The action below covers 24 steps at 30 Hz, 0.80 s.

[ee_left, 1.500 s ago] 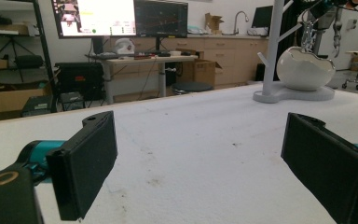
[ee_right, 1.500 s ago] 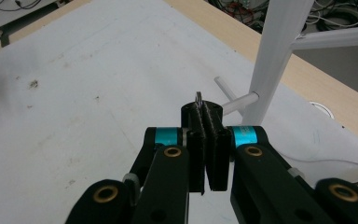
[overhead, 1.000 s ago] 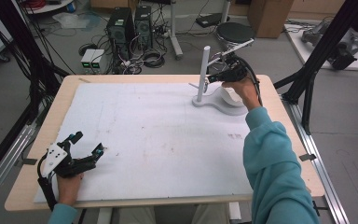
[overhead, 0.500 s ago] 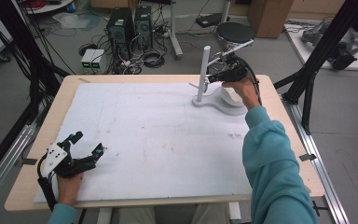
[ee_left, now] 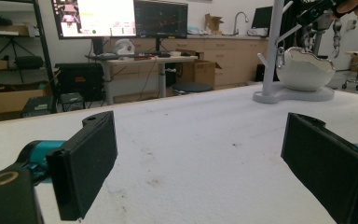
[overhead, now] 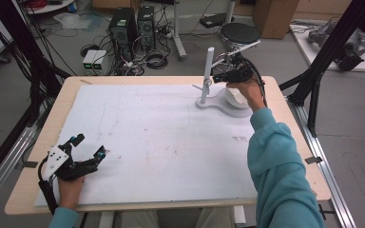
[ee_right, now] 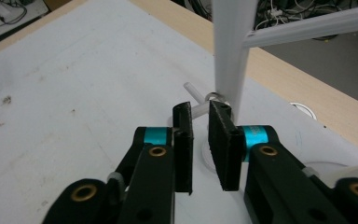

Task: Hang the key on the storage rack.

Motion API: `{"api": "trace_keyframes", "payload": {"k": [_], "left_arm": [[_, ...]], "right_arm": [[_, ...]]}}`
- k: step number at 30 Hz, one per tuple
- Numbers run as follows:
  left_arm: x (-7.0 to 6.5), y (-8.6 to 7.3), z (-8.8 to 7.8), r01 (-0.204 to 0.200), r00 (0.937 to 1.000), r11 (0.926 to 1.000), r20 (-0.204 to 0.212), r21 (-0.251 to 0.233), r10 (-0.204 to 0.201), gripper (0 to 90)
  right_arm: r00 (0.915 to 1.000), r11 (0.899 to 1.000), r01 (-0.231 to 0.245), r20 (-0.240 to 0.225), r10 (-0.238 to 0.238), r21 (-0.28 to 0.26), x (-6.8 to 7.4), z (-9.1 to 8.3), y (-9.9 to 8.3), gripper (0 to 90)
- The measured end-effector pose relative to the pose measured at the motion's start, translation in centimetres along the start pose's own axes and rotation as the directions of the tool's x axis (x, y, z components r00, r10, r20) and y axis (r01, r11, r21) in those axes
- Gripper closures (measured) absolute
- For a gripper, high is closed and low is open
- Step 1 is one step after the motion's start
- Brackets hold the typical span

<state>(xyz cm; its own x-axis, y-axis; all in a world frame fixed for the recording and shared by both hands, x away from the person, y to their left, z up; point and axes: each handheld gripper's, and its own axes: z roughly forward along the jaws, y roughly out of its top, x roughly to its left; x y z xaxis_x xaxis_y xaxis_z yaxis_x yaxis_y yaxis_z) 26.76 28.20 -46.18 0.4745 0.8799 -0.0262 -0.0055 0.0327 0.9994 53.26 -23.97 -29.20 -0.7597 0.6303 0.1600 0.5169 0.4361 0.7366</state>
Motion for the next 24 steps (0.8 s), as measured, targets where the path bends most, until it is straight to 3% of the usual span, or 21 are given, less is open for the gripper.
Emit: {"api": "trace_keyframes", "payload": {"k": [3,4,6,8,9,10,13,16,19,24], "left_arm": [[0.0,0.0,0.0,-0.001,1.0,1.0,0.0,-0.001,0.001,10.9],[0.0,0.0,0.0,-0.001,1.0,1.0,0.001,-0.002,0.001,10.9],[0.0,0.0,-0.1,-0.005,1.0,1.0,0.0,-0.004,0.005,10.9],[-0.1,0.0,-0.1,-0.004,1.0,1.0,0.001,-0.007,0.004,10.9],[0.0,0.0,-0.1,-0.006,1.0,1.0,0.0,-0.004,0.006,10.9],[0.0,0.0,-0.1,-0.005,1.0,1.0,0.0,-0.002,0.005,10.9],[-0.1,0.0,0.0,-0.006,1.0,1.0,-0.002,-0.005,0.006,10.9],[-0.1,0.0,0.0,-0.012,0.9999,0.9999,-0.002,-0.001,0.012,10.9],[-0.1,0.0,0.0,-0.014,0.9999,0.9999,-0.002,-0.002,0.014,10.9],[-0.2,0.0,0.0,-0.015,0.9999,0.9999,-0.007,-0.007,0.015,10.9]], "right_arm": [[1.0,1.0,0.005,0.0,-0.005,-0.018,0.5,-0.5,0.1,71.3],[0.9999,1.0,0.008,0.008,-0.008,-0.02,0.7,-0.6,0.2,64.1],[0.9993,0.999,0.011,0.036,-0.009,-0.039,1.2,-1.0,0.2,44.3],[0.9963,0.997,0.002,0.086,0.005,-0.079,1.8,-1.4,0.1,19.0],[0.9924,0.995,0.007,0.123,0.006,-0.099,2.1,-1.5,0.0,6.9],[0.9879,0.994,-0.004,0.154,0.021,-0.105,2.5,-1.7,-0.1,0.9],[0.9853,0.994,0.022,0.171,-0.004,-0.104,3.4,-2.7,-0.4,0.5],[0.9892,0.983,0.059,0.143,-0.034,-0.175,4.2,-4.0,-1.1,0.6],[0.9877,0.977,0.093,0.141,-0.067,-0.19,4.7,-5.0,-2.3,0.5],[0.9797,0.941,0.163,0.161,-0.119,-0.296,5.8,-7.2,-6.3,0.5]]}}
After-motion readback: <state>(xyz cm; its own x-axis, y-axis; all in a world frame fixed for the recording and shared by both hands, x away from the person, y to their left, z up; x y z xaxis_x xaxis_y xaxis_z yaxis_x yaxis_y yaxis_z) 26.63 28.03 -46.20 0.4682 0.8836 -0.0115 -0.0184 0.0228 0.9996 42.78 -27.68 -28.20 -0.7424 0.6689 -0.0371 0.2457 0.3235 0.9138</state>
